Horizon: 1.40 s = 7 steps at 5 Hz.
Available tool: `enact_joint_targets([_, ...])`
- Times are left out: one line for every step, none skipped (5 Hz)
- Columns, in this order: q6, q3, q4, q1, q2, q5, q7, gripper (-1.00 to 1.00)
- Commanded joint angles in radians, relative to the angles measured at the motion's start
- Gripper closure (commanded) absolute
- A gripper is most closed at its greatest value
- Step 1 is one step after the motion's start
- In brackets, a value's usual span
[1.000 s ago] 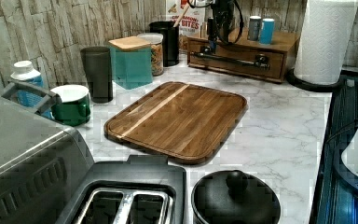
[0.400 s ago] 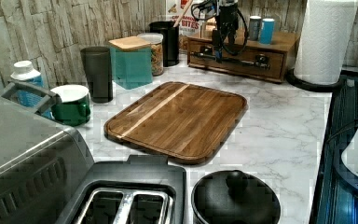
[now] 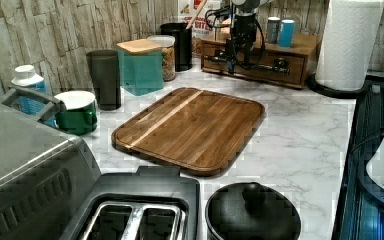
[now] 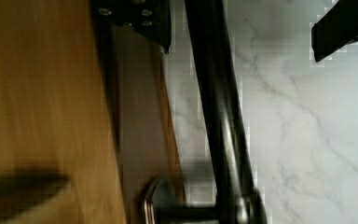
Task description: Open the drawer.
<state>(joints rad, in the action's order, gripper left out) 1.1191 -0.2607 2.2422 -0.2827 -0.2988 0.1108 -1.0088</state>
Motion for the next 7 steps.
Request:
enact_joint_targets([0.105,0.036,0.053,-0.045,0.003,-0.020,-0.123,-1.00])
enact_joint_targets([0.139,0.049,0.074,-0.050,0.004,-0.011,-0.179,-1.00])
enact_joint_targets([0.076,0.096,0.065,-0.085,0.017,-0.046,-0.284,-1.00])
enact_joint_targets([0.090,0.075,0.163,-0.039,0.137,-0.009,-0.240,-1.00])
enact_joint_targets([-0.052,0.179,0.105,-0.106,0.114,-0.169,-0.366,-1.00])
enact_joint_targets([0.033,0.188,0.127,-0.058,0.076,-0.195,-0.308,-1.00])
enact_joint_targets([0.048,0.250,0.114,-0.068,0.037,-0.267,-0.322,-1.00])
